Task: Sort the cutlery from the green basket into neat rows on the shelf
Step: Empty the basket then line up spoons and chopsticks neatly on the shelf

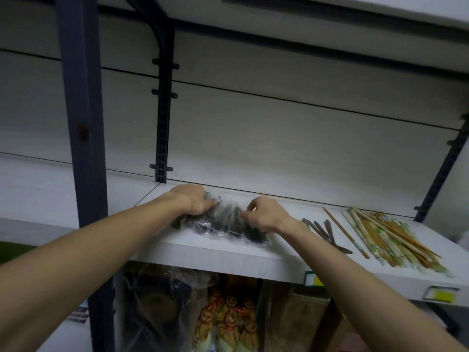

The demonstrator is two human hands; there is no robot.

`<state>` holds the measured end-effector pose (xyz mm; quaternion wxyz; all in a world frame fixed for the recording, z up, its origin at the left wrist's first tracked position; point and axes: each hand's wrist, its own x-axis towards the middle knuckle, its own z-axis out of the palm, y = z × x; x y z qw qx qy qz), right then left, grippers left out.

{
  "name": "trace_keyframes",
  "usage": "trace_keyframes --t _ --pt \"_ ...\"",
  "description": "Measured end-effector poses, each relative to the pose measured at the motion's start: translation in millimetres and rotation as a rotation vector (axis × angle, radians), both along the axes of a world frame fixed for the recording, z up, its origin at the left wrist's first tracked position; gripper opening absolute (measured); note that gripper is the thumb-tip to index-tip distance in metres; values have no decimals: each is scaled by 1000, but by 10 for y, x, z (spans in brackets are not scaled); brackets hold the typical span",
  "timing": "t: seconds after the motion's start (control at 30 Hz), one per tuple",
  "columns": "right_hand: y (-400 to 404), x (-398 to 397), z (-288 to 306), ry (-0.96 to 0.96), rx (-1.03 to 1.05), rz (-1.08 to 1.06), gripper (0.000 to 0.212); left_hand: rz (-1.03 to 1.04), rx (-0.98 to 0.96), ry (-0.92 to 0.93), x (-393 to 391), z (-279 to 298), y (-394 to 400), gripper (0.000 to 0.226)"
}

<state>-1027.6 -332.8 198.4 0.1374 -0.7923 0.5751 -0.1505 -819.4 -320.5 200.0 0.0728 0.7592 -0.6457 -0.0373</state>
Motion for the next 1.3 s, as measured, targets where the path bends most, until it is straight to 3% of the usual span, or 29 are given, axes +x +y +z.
trace_keyframes --t 0.1,0.2,0.3,0.4,0.5,0.67,0.83,1.0,1.13,1.3 --pt "-15 -38 -202 -37 -129 -18 46 46 -46 -56 -34 -24 9 52" --pt "-72 -32 -419 -213 -217 -45 52 69 -99 -34 -24 15 9 69" --pt "-180 13 -473 -351 -185 2 52 -61 -97 57 18 -102 -44 80" --pt "-192 55 -503 -205 -129 86 43 -139 -22 158 -14 -323 -61 75" --pt "-147 59 -491 -200 -88 116 41 -118 -36 231 -37 -381 -63 72" --pt "-44 24 -423 -146 -47 132 46 -90 9 191 8 -305 -7 68" --pt "65 122 -288 -168 -25 59 68 -141 -118 133 16 -192 95 69" --pt "3 169 -342 -6 -7 121 50 -257 -39 115 62 -309 14 69" --pt "-25 160 -488 -3 -52 93 36 -257 -39 110 20 -238 -159 68" --pt "-1 155 -468 -15 -65 81 55 -284 67 77 9 -266 -376 68"
